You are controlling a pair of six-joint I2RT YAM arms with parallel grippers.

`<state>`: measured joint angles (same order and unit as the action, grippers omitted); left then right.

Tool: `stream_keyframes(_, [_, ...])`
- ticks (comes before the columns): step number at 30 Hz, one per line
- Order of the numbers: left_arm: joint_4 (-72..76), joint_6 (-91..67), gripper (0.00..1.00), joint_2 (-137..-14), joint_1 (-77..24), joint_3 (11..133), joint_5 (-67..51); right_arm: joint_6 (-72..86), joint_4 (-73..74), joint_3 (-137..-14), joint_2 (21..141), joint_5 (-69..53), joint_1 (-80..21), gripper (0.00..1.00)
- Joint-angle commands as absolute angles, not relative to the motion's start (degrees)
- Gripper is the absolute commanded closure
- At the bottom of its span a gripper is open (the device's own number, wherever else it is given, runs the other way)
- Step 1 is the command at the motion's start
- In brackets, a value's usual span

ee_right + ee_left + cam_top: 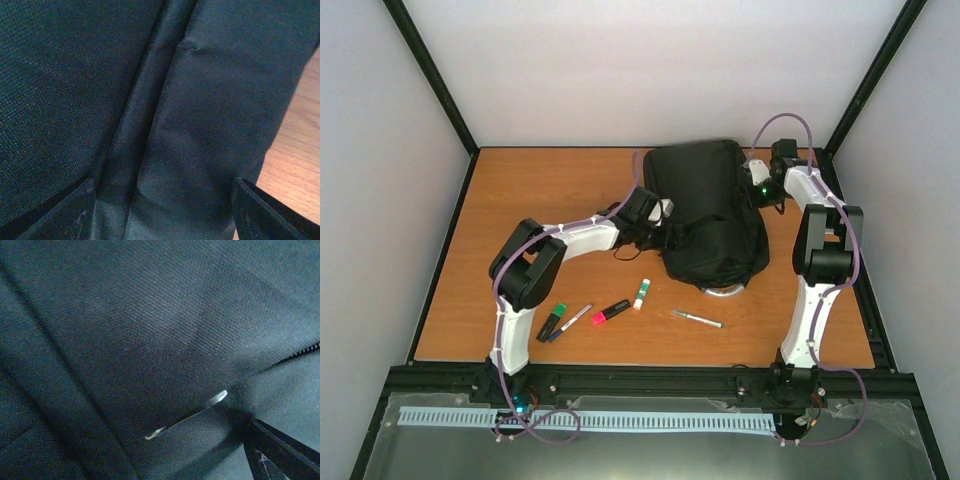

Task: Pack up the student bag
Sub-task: Adjust the student bag at the center of the board.

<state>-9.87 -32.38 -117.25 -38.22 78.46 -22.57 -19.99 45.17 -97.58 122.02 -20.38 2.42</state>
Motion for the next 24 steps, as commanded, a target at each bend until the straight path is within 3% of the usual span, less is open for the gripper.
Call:
stream_keyframes(1, [-7.1,-31.1,0.06,-116.3,-40.9,79.6,-24.8,-18.0,44.7,-98.7,123.0,-22.8,0.5,0.24])
stream_keyframes(8, [-7.8,-29.2,0.06,-112.7,-41.0,75.5,-22.6,-17.2,46.4,-99.1,119.9,-22.6,2.7,0.21])
stream_keyframes(19, [-12.0,-23.5,0.03,-99.8,-40.9,65.3,-9.0,-17.3,46.6,-86.8,99.9,-24.0,3.5,0.14])
stream_keyframes(24, [-10.2,-20.5,0.17,-99.0,-41.0,61.2,-8.2,-20.6,45.5,-79.0,93.5,-23.6,-0.7,0.17])
